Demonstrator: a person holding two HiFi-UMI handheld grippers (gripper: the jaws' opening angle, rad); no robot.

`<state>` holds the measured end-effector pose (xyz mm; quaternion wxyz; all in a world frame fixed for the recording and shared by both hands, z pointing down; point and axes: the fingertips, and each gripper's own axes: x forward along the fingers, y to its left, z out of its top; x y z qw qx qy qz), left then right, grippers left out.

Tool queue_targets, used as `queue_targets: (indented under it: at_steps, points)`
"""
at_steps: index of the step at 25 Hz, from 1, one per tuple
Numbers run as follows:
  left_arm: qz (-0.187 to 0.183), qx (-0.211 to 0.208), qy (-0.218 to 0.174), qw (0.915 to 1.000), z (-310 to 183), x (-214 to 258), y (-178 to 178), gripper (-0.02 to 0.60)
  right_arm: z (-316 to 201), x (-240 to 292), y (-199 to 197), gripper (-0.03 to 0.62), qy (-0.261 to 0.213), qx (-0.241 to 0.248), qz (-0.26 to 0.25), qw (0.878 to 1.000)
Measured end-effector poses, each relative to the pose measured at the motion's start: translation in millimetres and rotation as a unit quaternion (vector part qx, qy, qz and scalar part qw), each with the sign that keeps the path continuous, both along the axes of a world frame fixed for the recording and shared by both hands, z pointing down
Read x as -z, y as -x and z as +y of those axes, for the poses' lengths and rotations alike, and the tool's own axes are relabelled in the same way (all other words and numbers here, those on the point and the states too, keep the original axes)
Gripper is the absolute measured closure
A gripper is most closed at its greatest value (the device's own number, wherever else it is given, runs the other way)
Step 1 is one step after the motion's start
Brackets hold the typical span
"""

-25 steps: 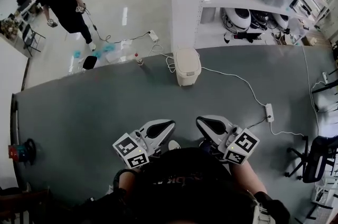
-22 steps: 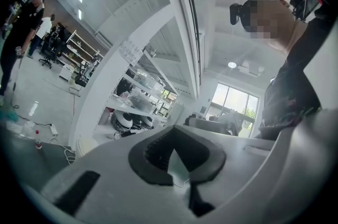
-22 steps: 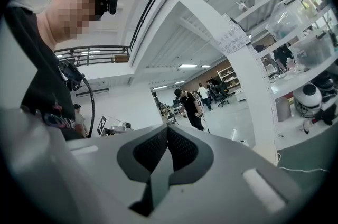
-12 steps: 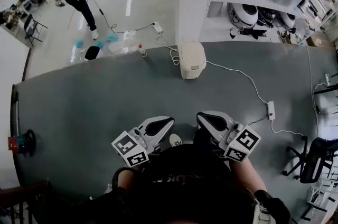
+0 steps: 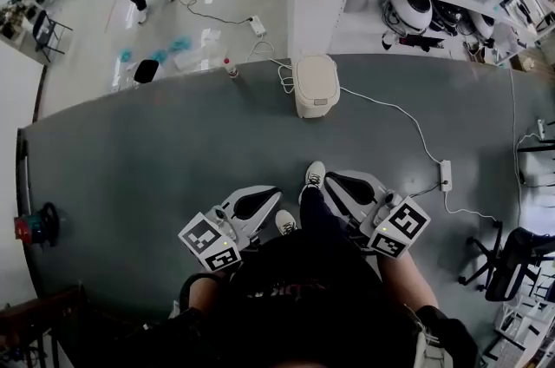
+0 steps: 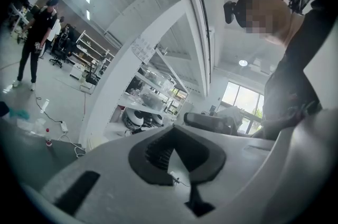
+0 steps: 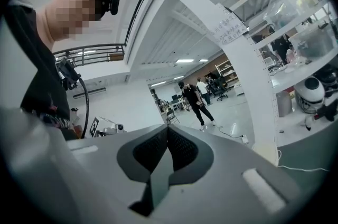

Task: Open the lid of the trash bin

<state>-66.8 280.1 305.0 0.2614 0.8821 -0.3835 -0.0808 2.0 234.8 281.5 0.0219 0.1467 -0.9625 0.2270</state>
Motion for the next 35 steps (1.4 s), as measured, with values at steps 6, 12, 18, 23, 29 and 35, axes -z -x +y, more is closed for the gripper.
queue_targets:
  at_steps: [6, 12, 18, 23, 29, 35]
  points:
    - [-0.004, 0.003, 0.011, 0.9999, -69, -2, 4, 0.577, -73, -4, 2, 0.586, 0.014, -0.008, -0.005, 1.0]
    - [0.001, -0.004, 0.027, 0.9996, -155, -5, 0, 0.577, -161, -13, -5, 0.586, 0.038, -0.018, 0.0, 0.999]
    - [-0.004, 0.006, 0.036, 0.9993, -228, -8, -12, 0.577, -242, -20, -22, 0.585, 0.052, -0.02, -0.001, 0.998]
    - [-0.022, 0.003, 0.035, 0.9991, -274, -12, -27, 0.577, -296, -30, -38, 0.586, 0.06, -0.026, -0.01, 0.998]
    - [-0.032, -0.014, 0.034, 0.9988, -305, -8, -35, 0.578, -333, -34, -48, 0.585, 0.067, -0.05, -0.022, 0.996]
    - [-0.038, -0.051, 0.037, 0.9973, -329, -14, -32, 0.578, -360, -49, -59, 0.585, 0.076, -0.101, -0.028, 0.992]
